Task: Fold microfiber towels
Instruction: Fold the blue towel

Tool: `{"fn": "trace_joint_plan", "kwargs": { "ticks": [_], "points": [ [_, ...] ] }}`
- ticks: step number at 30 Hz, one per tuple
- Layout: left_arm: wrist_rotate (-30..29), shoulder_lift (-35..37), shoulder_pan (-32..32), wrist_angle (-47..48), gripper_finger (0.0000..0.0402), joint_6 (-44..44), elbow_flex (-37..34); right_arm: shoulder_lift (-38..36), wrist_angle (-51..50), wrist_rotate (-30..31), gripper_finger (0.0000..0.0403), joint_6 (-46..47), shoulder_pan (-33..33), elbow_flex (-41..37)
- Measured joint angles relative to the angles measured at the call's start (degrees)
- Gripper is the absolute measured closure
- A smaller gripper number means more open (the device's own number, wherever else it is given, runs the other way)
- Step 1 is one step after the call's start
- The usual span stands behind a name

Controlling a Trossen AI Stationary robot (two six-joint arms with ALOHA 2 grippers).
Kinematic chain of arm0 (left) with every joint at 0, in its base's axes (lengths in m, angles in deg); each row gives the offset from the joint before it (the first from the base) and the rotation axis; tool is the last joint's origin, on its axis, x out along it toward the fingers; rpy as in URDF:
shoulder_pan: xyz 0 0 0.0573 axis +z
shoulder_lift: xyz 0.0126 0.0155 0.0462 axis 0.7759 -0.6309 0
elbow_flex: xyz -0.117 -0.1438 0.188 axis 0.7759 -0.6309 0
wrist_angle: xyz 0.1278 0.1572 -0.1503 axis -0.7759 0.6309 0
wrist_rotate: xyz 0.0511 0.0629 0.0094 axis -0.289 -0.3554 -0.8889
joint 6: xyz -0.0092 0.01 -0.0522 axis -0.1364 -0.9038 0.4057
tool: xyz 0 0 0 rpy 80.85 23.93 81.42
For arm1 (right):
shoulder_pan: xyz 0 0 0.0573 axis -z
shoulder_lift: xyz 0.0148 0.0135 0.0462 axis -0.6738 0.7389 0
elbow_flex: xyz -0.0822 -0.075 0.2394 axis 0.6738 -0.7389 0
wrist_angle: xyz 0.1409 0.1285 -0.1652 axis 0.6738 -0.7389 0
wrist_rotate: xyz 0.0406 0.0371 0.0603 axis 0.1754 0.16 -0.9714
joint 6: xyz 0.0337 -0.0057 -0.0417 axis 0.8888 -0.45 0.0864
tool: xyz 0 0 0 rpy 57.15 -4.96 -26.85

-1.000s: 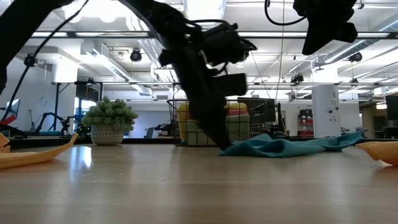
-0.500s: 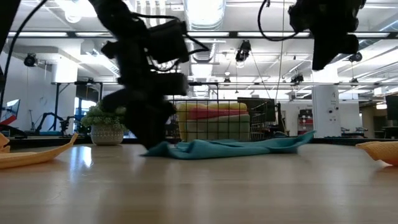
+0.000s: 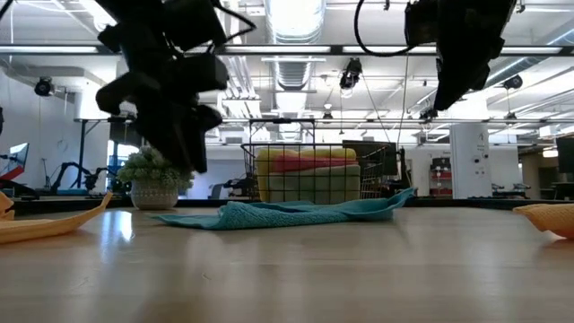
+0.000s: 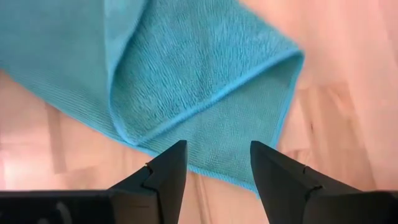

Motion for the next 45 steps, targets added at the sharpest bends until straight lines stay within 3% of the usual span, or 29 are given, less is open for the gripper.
{"fn": "trace_joint_plan", "kwargs": {
  "ticks": [7, 15, 23, 29, 45],
  "points": [
    [-1.19, -1.02, 0.00, -3.64, 0.0240, 1.32, 0.23, 0.08, -0.35, -1.62, 0.0376, -7.86, 0.02, 0.00],
    [-10.20, -7.91, 1.67, -7.49, 0.0240, 2.88, 3.14, 0.02, -1.48, -1.63, 0.0332, -14.38, 0.02, 0.00],
    [-9.75, -13.88, 6.12, -8.56, 0.0240, 7.42, 6.67, 0.02, -2.34, -1.63, 0.0305, -15.26, 0.02, -0.02],
    [-5.82, -15.93, 6.45, -9.04, 0.0240, 7.01, 7.03, 0.02, -2.48, -1.62, 0.0305, -15.50, 0.02, -0.09],
    [-9.38, -19.00, 6.69, -10.08, 0.0240, 7.10, 7.01, -0.02, -3.74, -1.61, 0.0319, -15.87, 0.04, -0.20]
  ]
}}
